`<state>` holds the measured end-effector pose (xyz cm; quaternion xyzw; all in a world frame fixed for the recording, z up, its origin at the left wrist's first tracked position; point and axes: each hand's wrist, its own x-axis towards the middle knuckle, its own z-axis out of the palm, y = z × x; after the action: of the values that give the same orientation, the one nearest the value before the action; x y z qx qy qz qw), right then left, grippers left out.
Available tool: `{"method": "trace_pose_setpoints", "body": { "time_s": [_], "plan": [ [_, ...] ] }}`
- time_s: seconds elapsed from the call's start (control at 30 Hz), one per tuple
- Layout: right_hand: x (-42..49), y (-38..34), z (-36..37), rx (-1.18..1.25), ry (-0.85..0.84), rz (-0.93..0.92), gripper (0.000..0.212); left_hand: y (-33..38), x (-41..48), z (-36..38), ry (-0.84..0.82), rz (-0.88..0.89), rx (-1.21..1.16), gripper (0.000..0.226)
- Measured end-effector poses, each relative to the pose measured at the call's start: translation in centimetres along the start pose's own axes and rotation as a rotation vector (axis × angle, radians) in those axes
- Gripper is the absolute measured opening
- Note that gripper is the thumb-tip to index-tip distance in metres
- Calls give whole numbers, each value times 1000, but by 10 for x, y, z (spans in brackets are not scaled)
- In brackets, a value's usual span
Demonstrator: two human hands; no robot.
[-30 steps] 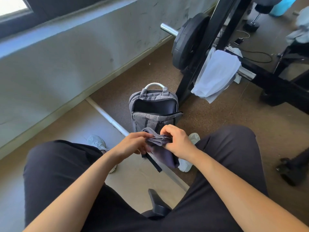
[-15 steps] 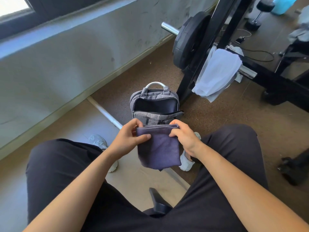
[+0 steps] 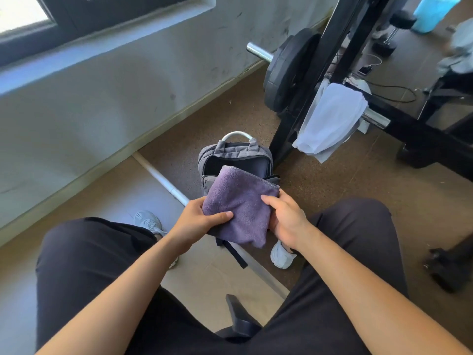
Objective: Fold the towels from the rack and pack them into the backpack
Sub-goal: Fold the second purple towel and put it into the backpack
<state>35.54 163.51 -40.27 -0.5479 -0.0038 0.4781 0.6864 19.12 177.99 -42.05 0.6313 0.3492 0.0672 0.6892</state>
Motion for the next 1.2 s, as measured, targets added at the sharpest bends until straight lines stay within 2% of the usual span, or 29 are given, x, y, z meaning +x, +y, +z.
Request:
{"method": "trace_pose_setpoints", "body": {
  "time_s": [0.1,0.2,0.37,0.5,0.63,0.73,0.9,1.03,1.2],
  "plan": [
    [0,3,-2,-130,33,-4,25,-1,1,1,49,48,104,33],
    [1,0,-6,-414,55,-62,24,-1,7,-8,119,105,323,38],
    [-5,-9,-6,-800,-162,-11,34,1,6,-18,47,250,598,31],
    [-9,-6,1,-756,-161,50,24,1,2,-17,-9,338,733,35],
    [-12,-15,3,-485,-98,174,20,6,0,-15,11,468,715,46],
    [-16,-21,1,-284,-62,211,28,8,-3,-13,-8,540,572,43],
    [-18,-29,-1,51,-108,231,26,14,-5,-11,-97,297,-131,50],
    [-16,-30,1,136,-90,237,18,10,-4,-3,-209,163,-240,57],
    [-14,-28,-1,11,-107,212,20,10,-1,-1,-117,122,-372,44]
  ]
}}
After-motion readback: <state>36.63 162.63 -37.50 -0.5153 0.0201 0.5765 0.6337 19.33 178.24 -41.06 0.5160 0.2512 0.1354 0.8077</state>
